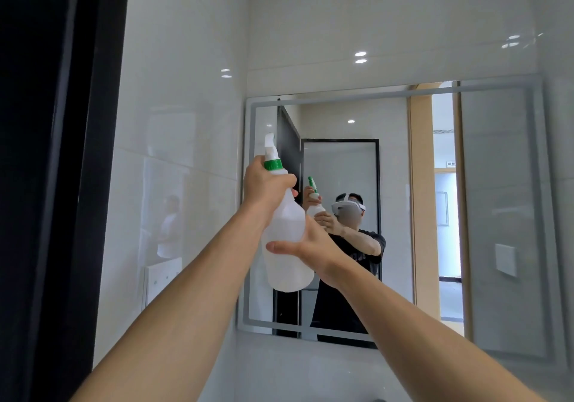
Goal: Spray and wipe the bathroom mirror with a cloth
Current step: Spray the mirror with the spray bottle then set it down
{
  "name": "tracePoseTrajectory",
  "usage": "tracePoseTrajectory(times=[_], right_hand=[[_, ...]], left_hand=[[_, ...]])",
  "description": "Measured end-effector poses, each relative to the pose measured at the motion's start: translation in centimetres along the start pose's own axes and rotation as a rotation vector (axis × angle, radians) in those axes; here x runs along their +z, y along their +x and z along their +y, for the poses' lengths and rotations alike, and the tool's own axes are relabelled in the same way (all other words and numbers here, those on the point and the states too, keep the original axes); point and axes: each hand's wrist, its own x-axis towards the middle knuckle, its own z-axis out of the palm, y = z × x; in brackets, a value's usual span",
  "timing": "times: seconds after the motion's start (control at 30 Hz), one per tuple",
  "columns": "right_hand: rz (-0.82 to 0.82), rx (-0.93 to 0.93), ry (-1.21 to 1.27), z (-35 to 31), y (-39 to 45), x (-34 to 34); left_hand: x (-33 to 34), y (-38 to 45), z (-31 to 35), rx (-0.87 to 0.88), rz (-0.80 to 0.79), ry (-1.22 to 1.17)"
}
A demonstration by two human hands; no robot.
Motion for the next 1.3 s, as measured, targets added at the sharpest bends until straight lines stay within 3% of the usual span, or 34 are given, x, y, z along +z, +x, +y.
tracePoseTrajectory(times=[0.17, 0.53, 0.83, 1.3], right_hand=[[-0.001, -0.002, -0.007, 0.6, -0.3, -0.1], [0.139, -0.038, -0.037, 0.0, -1.3, -1.8], [0.155, -0.008, -0.044, -0.5, -2.9, -5.1], [0.223, 0.003, -0.102, 0.9, -4.9, -7.5]], left_hand=[[0.4, -0.3, -0.5, 0.015, 0.023, 0.024], [2.3, -0.8, 1.0, 0.058, -0.156, -0.052], [5.4, -0.9, 1.7, 0.075, -0.182, -0.073], [8.7, -2.2, 1.3, 0.013, -0.277, -0.114]])
